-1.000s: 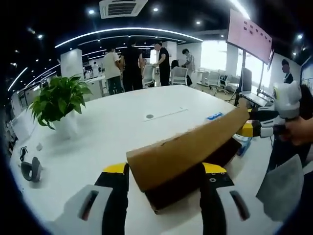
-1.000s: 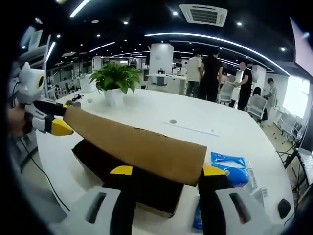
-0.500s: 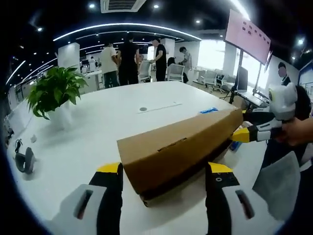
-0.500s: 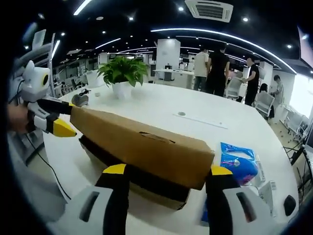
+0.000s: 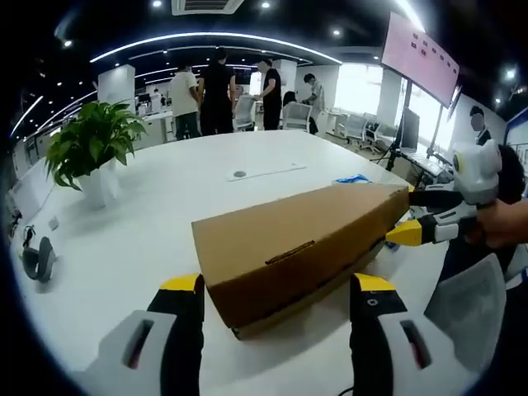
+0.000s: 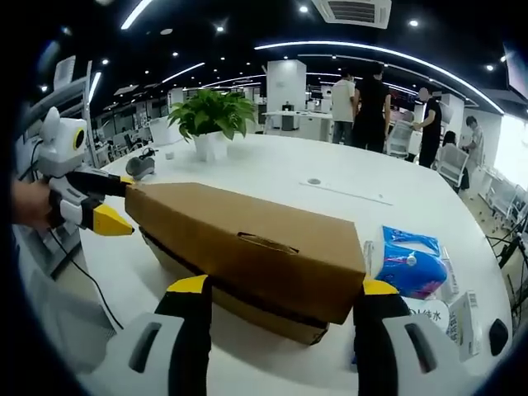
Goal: Operate the shoe box by opening the lid, removing the specified soft item, and placing it in the target area until the item is outside and the box remains undamaged.
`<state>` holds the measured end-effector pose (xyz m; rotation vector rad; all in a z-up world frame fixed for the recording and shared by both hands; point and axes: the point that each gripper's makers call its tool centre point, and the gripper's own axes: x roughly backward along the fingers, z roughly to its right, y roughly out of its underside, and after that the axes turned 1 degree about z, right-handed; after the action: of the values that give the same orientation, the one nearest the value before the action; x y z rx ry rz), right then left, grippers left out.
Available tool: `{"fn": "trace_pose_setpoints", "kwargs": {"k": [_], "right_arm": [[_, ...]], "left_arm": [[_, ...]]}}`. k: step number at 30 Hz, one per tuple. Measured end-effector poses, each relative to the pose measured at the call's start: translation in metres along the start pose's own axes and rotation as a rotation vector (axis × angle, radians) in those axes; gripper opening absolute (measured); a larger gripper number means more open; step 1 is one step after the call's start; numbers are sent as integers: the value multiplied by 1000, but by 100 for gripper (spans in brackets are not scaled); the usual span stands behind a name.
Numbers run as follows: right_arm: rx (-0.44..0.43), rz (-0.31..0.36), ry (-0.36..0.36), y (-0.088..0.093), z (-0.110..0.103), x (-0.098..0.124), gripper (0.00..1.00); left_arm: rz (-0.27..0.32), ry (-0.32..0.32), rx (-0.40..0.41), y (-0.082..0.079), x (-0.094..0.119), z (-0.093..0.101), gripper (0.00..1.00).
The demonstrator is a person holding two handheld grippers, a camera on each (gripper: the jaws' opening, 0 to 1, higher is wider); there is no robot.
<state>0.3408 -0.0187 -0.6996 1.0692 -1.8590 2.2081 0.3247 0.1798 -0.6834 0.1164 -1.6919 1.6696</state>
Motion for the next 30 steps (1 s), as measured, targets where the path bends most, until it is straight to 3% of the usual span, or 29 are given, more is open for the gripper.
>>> {"fn": "trace_pose_setpoints", "kwargs": {"k": [2, 16, 20, 22, 24, 29, 30], "right_arm": [[-12, -11, -7, 5, -1, 0, 70], [-77, -33, -18, 12, -1, 2, 67], [-156, -72, -8, 27, 2, 4, 70], [-174, -66, -16, 29, 1, 6, 71], [-282, -71, -14, 32, -1, 10, 70], [-528, -81, -25, 41, 3, 11, 71], [-544, -85, -23, 42, 4, 11, 71]], "left_arm": [[-6, -3, 44, 2, 0, 1, 72], [-47, -28, 106, 18, -1, 1, 67], [-68, -24, 270, 31, 0, 0, 66], [-56, -37, 283, 32, 2, -4, 66], [-44, -43, 309, 33, 5, -4, 67], [32, -27, 546, 34, 9, -4, 77], [37, -22, 558, 34, 10, -3, 78]]}}
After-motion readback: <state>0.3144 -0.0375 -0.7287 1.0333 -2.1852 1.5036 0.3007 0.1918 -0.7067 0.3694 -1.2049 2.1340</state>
